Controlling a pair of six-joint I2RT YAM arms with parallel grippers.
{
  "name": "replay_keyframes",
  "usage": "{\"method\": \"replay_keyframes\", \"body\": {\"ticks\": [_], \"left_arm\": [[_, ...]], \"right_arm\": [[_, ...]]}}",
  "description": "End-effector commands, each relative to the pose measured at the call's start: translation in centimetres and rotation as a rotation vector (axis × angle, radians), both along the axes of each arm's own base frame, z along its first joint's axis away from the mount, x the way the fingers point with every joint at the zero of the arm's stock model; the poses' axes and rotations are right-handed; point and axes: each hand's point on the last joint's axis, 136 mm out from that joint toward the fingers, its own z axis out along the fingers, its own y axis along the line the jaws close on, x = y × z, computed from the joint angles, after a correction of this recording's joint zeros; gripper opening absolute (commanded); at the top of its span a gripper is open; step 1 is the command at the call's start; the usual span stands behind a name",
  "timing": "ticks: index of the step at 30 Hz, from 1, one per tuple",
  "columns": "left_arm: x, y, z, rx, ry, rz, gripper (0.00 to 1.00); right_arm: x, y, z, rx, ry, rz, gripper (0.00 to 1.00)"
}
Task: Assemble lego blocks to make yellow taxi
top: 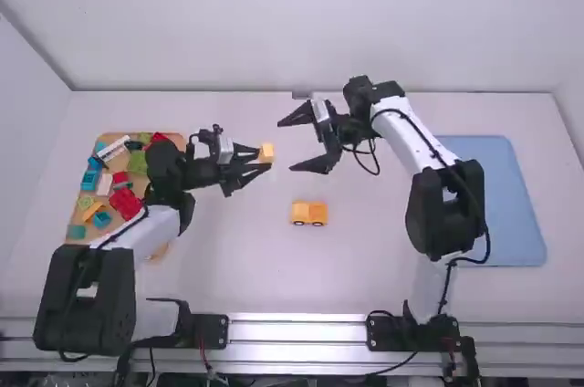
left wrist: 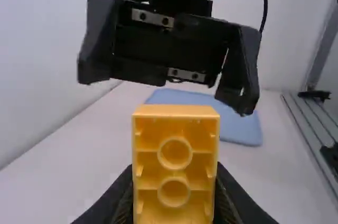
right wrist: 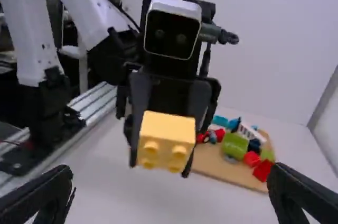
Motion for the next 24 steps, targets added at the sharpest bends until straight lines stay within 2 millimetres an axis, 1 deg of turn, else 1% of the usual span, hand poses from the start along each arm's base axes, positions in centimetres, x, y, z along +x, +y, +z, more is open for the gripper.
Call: {"method": "replay_keyframes", "body": {"ticks": [1, 2, 5, 7, 8, 10, 11, 12, 13, 14, 15, 16, 17, 20, 22, 24], "left_arm": [[0.1, 0.1, -0.3, -0.018, 0.044, -0.010, 0.03], [0.2, 0.1, -0.2, -0.022, 0.039, -0.009, 0.02], [0.5, -0.1, -0.1, -0.025, 0.005, -0.017, 0.02], [1.5, 0.1, 0.1, -0.029, 0.011, 0.020, 0.02], [2.0, 0.2, 0.2, -0.032, 0.020, 0.038, 0.02], [2.5, 0.6, 0.4, -0.033, 0.031, 0.056, 0.02], [2.8, 0.7, 0.6, -0.031, 0.034, 0.061, 0.02], [2.9, 0.7, 0.6, -0.030, 0.033, 0.062, 0.02], [3.1, 0.6, 0.7, -0.019, 0.017, 0.061, 0.02], [3.3, 0.6, 0.8, -0.014, 0.011, 0.066, 0.02], [3.5, 0.6, 0.8, -0.009, 0.013, 0.073, 0.02], [3.6, 0.6, 0.8, -0.008, 0.014, 0.072, 0.02], [3.7, 0.6, 0.8, 0.001, 0.013, 0.070, 0.02], [4.1, 0.8, 0.4, 0.022, 0.027, 0.075, 0.02], [4.1, 0.5, -0.2, 0.043, 0.033, 0.068, 0.02], [4.0, 0.4, -0.4, 0.051, 0.031, 0.060, 0.02]], "right_arm": [[1.1, 0.2, -0.3, -0.049, 0.179, -0.008, 0.98], [1.6, 0.4, -0.2, -0.051, 0.182, -0.009, 0.97], [2.8, 0.8, -0.1, -0.070, 0.202, -0.018, 0.98], [4.0, 1.6, 0.2, -0.095, 0.220, -0.031, 0.98], [4.6, 2.0, 0.0, -0.122, 0.224, -0.053, 0.98], [6.0, 2.8, -0.4, -0.179, 0.248, -0.118, 0.98], [8.1, 3.7, -0.9, -0.239, 0.285, -0.231, 0.98], [8.3, 3.8, -1.0, -0.245, 0.291, -0.244, 0.98], [9.7, 4.5, -1.0, -0.265, 0.302, -0.328, 0.98], [10.0, 4.7, -0.9, -0.264, 0.289, -0.345, 0.98], [9.9, 4.7, -0.4, -0.256, 0.266, -0.342, 0.98], [9.8, 4.6, -0.3, -0.257, 0.264, -0.340, 0.98], [9.2, 4.0, 0.1, -0.260, 0.259, -0.329, 0.98], [7.4, 2.5, 0.4, -0.260, 0.240, -0.274, 0.98], [6.2, 1.3, 0.7, -0.253, 0.206, -0.249, 0.98], [5.7, 0.6, 0.9, -0.251, 0.191, -0.254, 0.98]]}}
